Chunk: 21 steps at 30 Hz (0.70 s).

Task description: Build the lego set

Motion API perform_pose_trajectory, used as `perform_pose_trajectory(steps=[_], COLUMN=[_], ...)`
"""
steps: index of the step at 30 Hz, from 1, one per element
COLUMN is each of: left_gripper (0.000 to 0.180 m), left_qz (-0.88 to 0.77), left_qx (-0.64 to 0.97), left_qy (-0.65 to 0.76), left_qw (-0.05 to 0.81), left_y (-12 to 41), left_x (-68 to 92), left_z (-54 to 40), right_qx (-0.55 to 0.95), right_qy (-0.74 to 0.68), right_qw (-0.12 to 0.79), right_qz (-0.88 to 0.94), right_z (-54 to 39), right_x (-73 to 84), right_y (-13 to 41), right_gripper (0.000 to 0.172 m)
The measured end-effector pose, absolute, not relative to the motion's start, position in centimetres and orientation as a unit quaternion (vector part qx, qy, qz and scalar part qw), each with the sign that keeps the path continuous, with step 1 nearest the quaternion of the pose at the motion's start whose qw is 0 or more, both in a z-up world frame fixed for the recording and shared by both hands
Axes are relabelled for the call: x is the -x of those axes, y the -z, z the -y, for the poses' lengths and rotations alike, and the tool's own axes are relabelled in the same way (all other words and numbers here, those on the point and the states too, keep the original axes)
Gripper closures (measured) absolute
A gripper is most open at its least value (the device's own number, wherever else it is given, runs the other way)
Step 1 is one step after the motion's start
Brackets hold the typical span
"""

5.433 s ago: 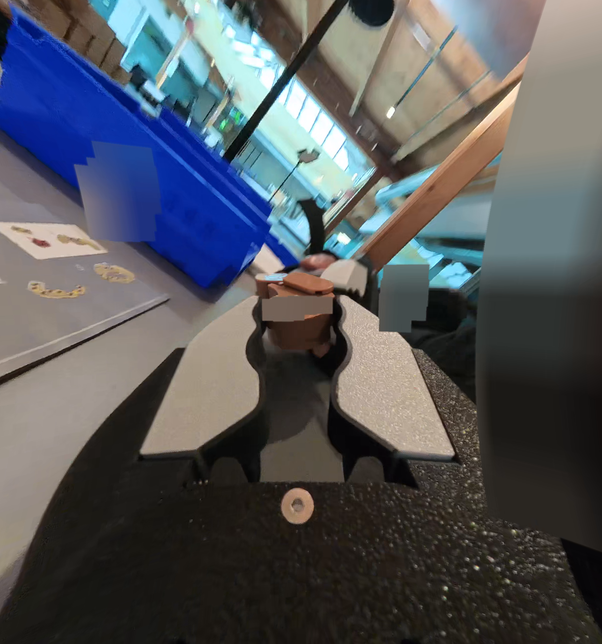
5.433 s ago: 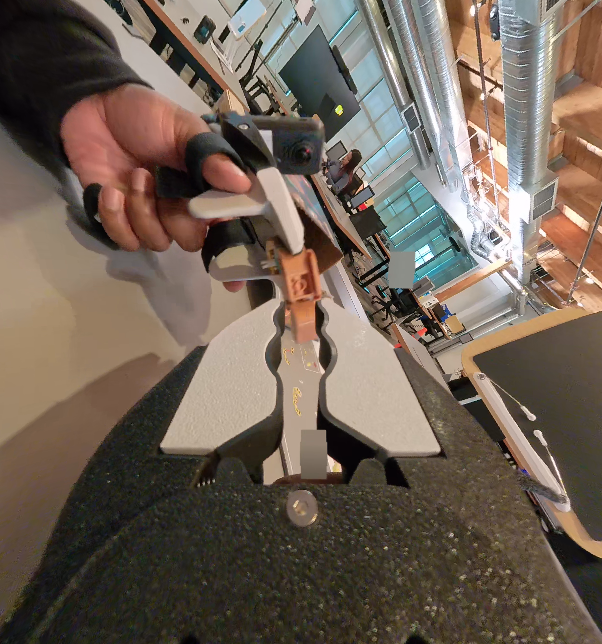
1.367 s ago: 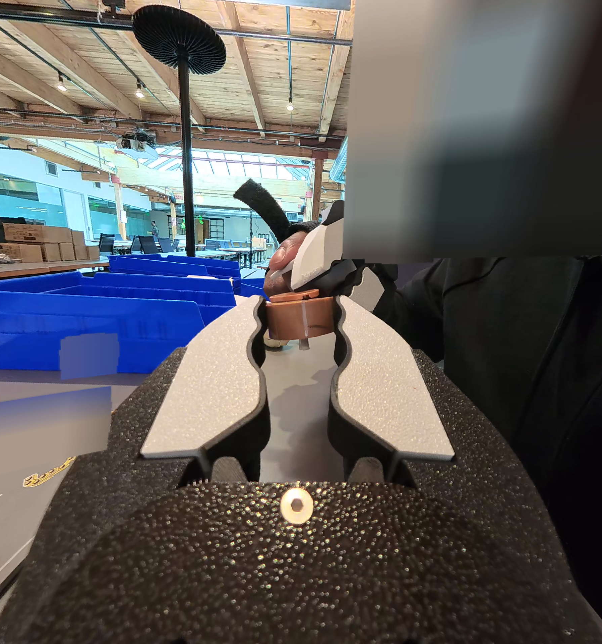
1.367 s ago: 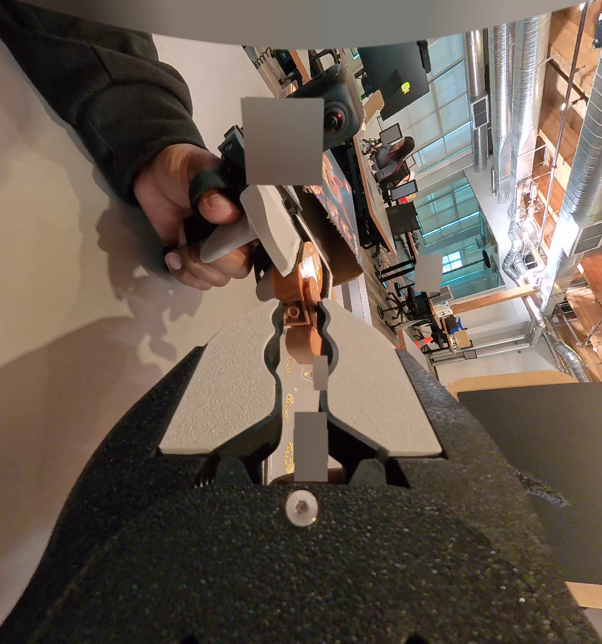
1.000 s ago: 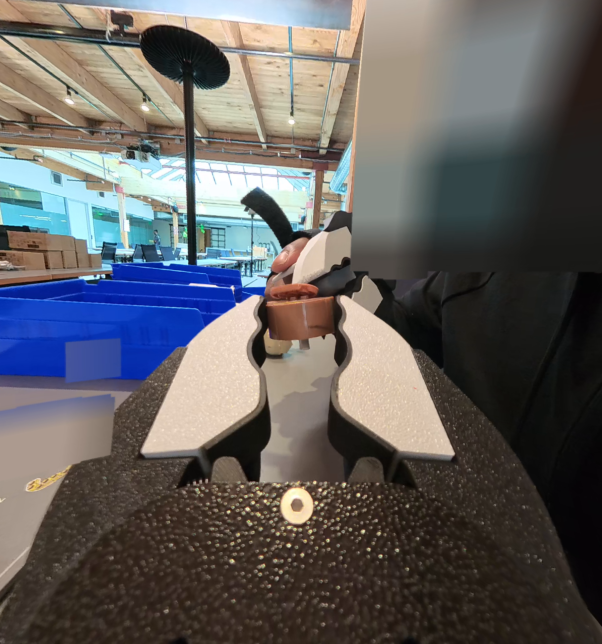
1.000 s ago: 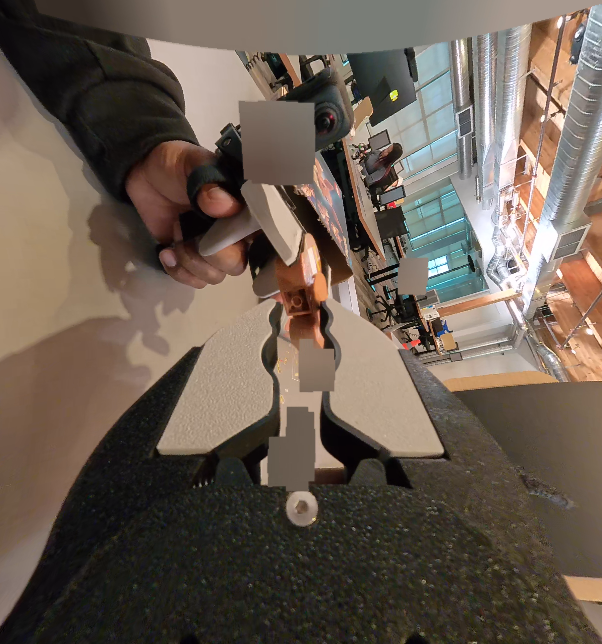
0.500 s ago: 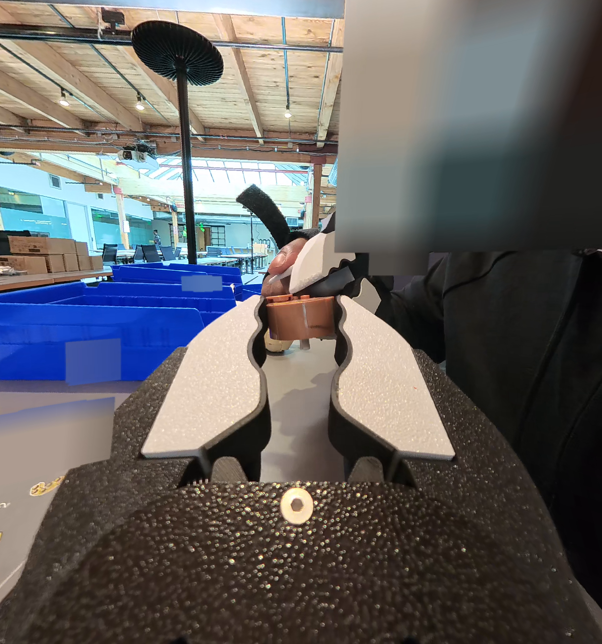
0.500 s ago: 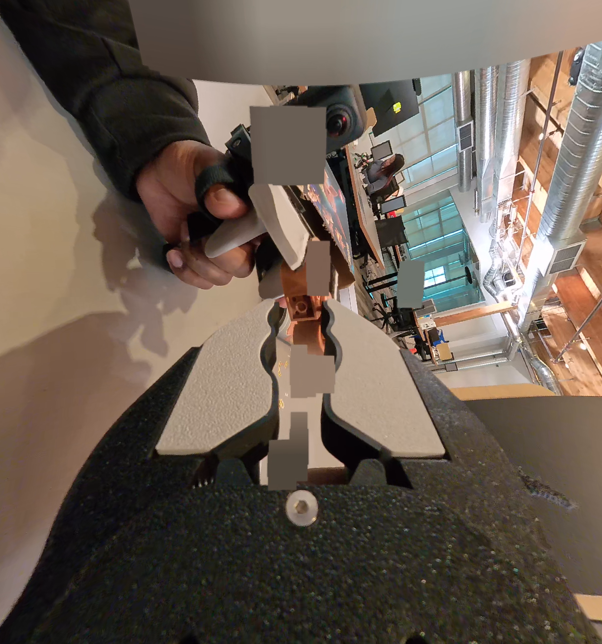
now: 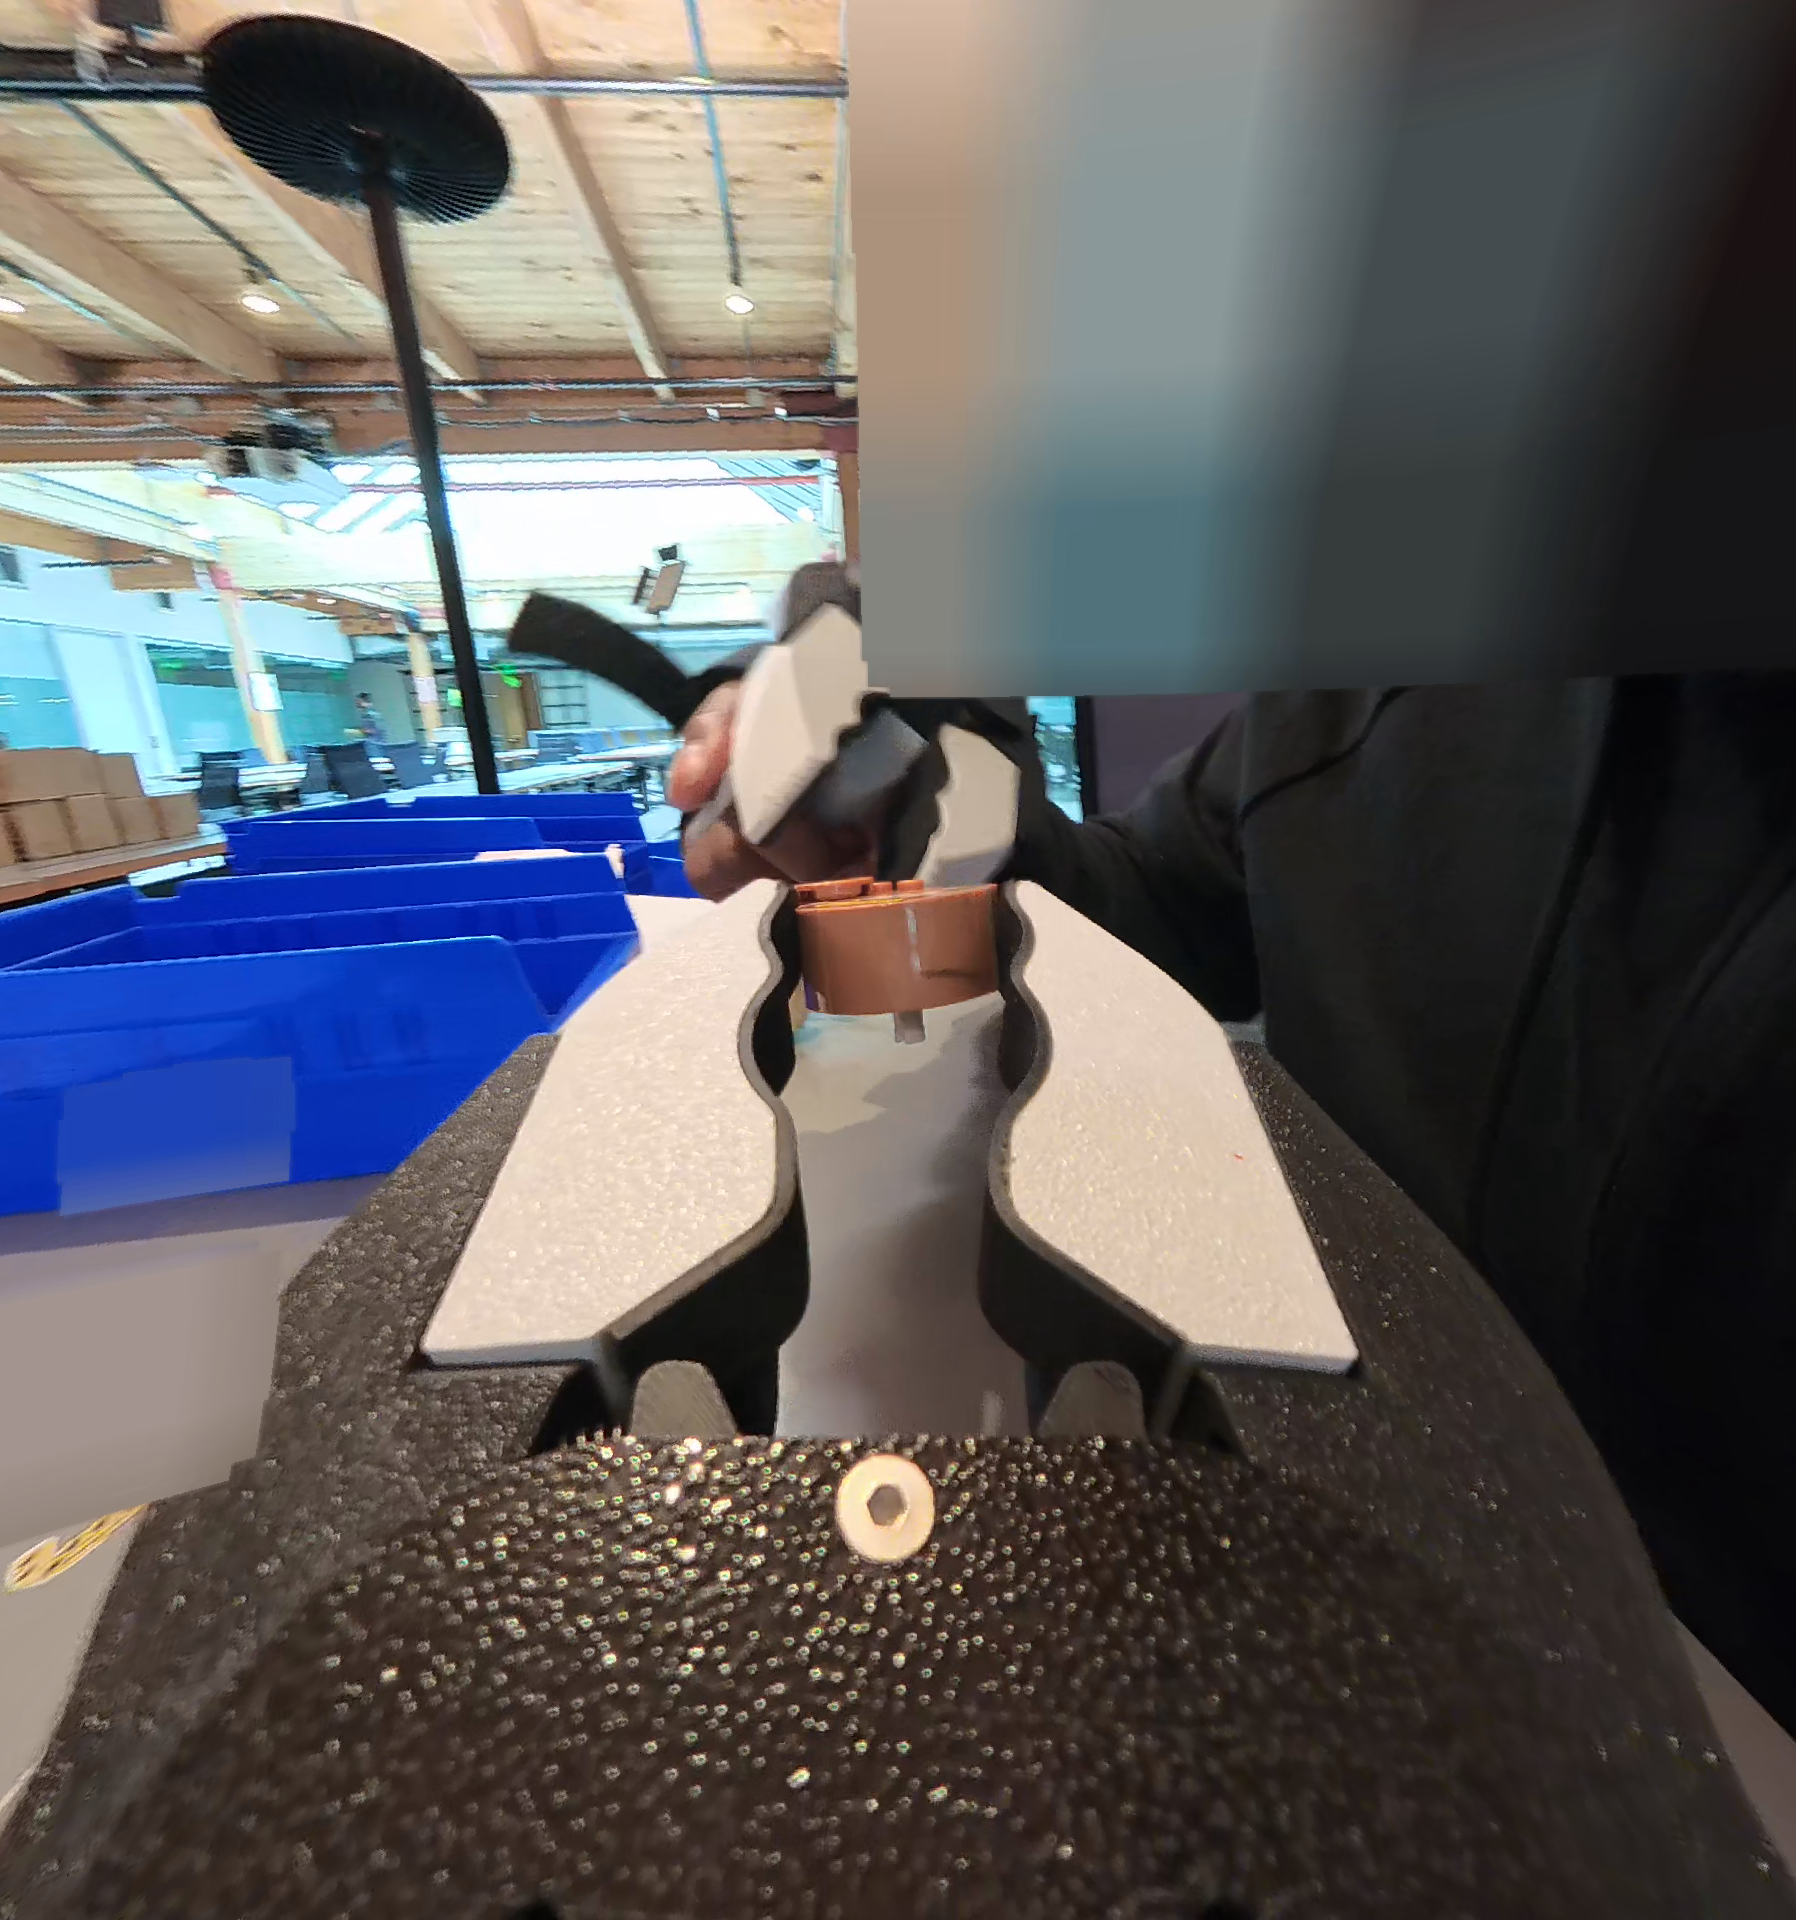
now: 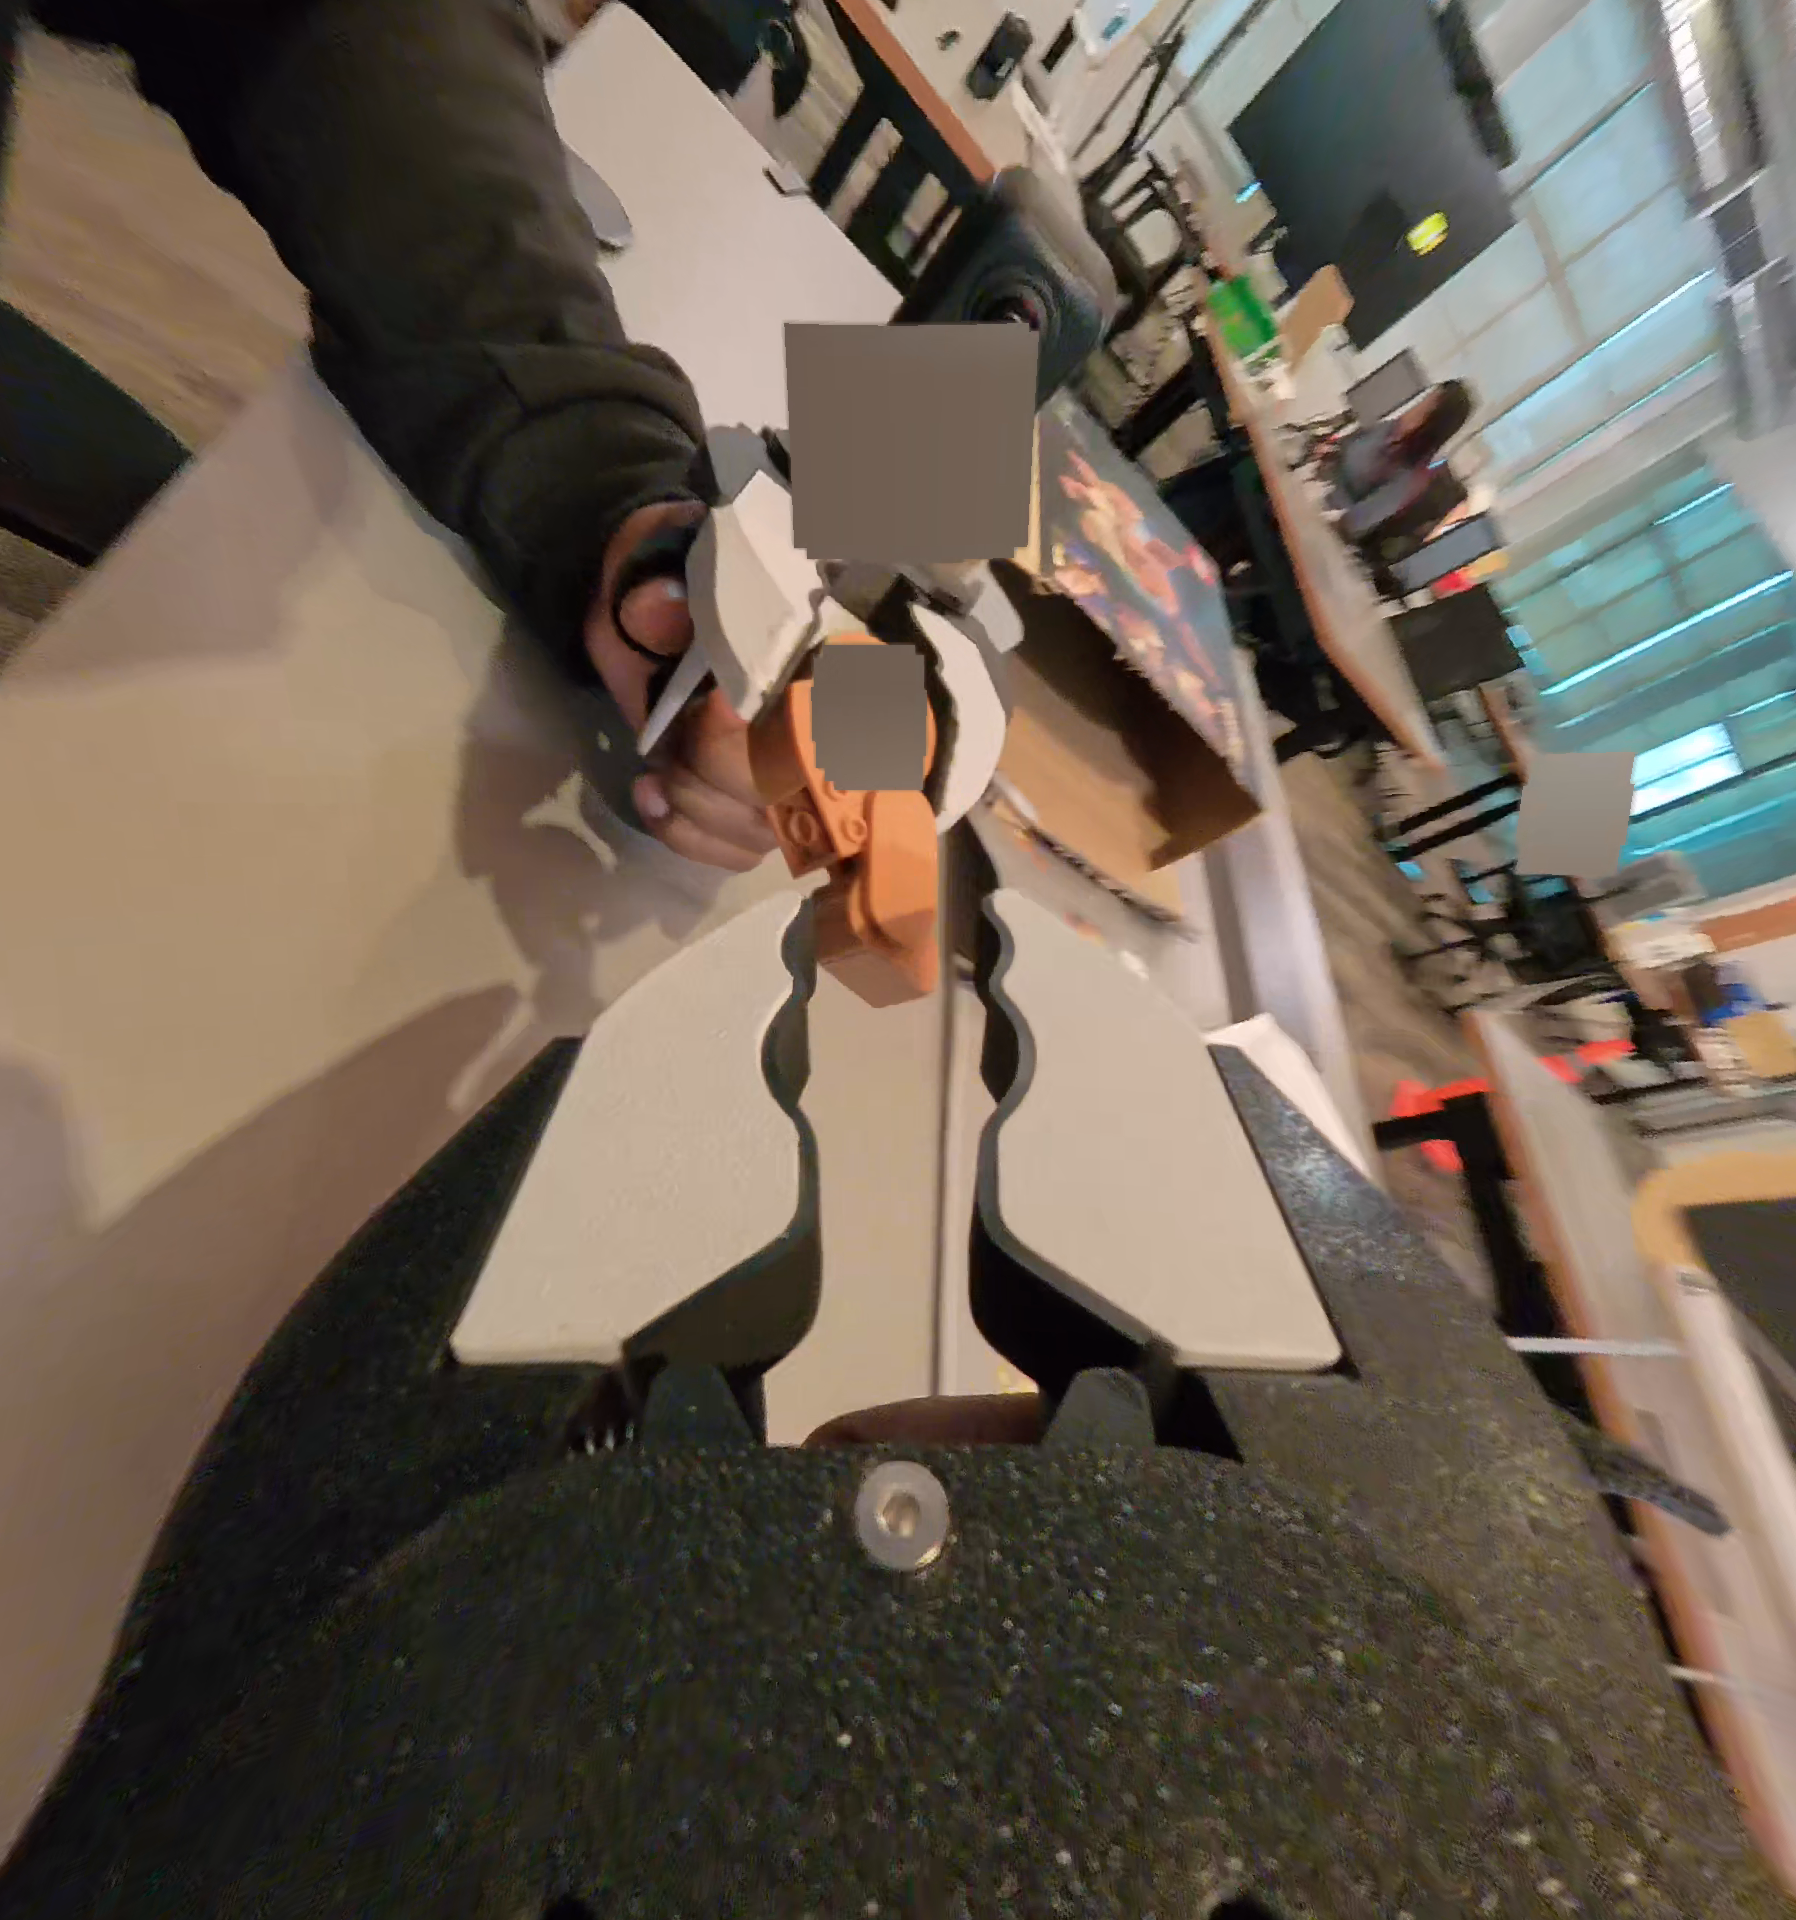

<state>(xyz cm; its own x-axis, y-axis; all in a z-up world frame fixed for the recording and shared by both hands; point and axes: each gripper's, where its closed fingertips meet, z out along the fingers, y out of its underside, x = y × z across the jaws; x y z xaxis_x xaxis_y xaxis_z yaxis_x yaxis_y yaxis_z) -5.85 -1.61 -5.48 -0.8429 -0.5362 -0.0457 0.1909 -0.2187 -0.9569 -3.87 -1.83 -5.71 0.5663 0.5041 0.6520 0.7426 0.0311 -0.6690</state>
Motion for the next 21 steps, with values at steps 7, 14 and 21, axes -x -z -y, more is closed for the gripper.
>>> perform_pose_trajectory(steps=[7,14,21], left_gripper=[0.145,0.145,0.145], left_qz=[-0.598,-0.606,-0.61], left_qx=[0.115,0.106,0.102], left_qy=[0.762,0.76,0.759], left_qw=[0.221,0.211,0.203], left_y=[6.0,6.3,6.5], left_x=[6.8,7.1,7.2], left_z=[2.9,3.3,3.5], right_qx=[0.741,0.748,0.757], right_qy=[-0.065,-0.126,-0.149], right_qw=[0.52,0.509,0.498], right_qz=[0.42,0.407,0.397], right_z=[3.0,3.3,3.4], right_x=[4.5,5.4,5.6], right_y=[6.4,6.5,6.8], right_gripper=[0.146,0.155,0.155])
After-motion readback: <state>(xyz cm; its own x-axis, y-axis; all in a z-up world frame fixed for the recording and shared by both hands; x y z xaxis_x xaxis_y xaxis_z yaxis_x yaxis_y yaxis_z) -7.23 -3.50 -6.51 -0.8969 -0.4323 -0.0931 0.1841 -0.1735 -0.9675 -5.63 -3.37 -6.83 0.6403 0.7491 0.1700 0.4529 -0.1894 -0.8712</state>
